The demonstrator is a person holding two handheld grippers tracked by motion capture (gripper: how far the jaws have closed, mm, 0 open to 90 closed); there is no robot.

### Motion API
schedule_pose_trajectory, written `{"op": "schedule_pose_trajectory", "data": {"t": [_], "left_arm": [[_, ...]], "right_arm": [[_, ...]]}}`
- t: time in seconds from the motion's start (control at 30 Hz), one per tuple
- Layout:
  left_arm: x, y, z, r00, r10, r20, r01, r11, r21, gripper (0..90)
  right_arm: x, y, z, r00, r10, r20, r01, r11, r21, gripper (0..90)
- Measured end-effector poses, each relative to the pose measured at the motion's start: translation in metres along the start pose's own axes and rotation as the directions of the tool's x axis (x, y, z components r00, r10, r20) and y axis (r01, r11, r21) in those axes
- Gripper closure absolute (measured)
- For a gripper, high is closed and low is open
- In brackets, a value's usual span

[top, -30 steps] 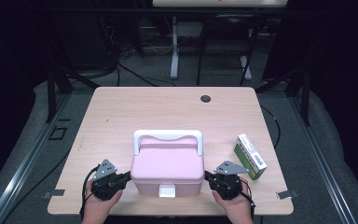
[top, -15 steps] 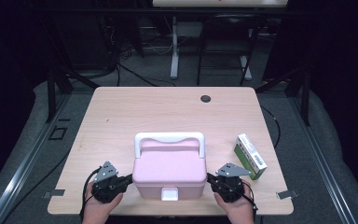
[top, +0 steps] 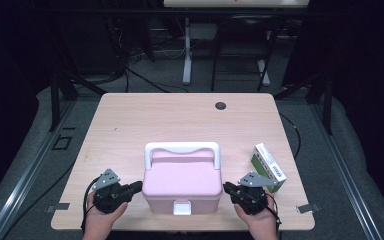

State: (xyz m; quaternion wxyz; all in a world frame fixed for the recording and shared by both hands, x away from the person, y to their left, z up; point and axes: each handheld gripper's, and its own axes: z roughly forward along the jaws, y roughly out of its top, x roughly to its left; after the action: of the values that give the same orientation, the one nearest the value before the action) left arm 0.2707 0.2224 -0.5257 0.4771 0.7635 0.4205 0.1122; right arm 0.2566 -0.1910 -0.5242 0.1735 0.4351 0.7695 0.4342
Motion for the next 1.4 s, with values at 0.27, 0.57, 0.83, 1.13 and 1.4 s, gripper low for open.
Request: {"op": "schedule_pose_trajectory", "data": {"t": [0.27, 0.57, 0.83, 1.13, 1.4], "left_arm": [[0.007, 0.017, -0.015, 0.9986, -0.052, -0.006, 0.051, 0.9979, -0.04, 72.6], [0.015, 0.041, -0.024, 0.9993, -0.035, 0.014, 0.036, 0.9976, -0.06, 63.8], [0.011, 0.065, -0.027, 0.9993, 0.0, 0.037, 0.002, 0.9987, -0.051, 62.5], [0.004, 0.074, -0.02, 0.9971, 0.003, 0.076, 0.0, 0.9991, -0.042, 59.3], [-0.005, 0.082, -0.007, 0.9936, 0.024, 0.11, -0.023, 0.9997, -0.009, 57.7]], "right_arm": [[-0.012, 0.021, -0.019, 0.9993, 0.033, -0.017, -0.034, 0.998, -0.049, 74.8], [-0.017, 0.044, -0.027, 0.9985, -0.003, -0.055, 0.001, 0.999, -0.032, 64.9], [-0.017, 0.063, -0.028, 0.9973, -0.016, -0.072, 0.014, 0.999, -0.03, 64.1], [-0.016, 0.074, -0.025, 0.9913, -0.021, -0.13, 0.013, 0.998, -0.064, 64.2], [-0.014, 0.079, -0.015, 0.9846, -0.018, -0.174, 0.007, 0.998, -0.067, 60.7]]}}
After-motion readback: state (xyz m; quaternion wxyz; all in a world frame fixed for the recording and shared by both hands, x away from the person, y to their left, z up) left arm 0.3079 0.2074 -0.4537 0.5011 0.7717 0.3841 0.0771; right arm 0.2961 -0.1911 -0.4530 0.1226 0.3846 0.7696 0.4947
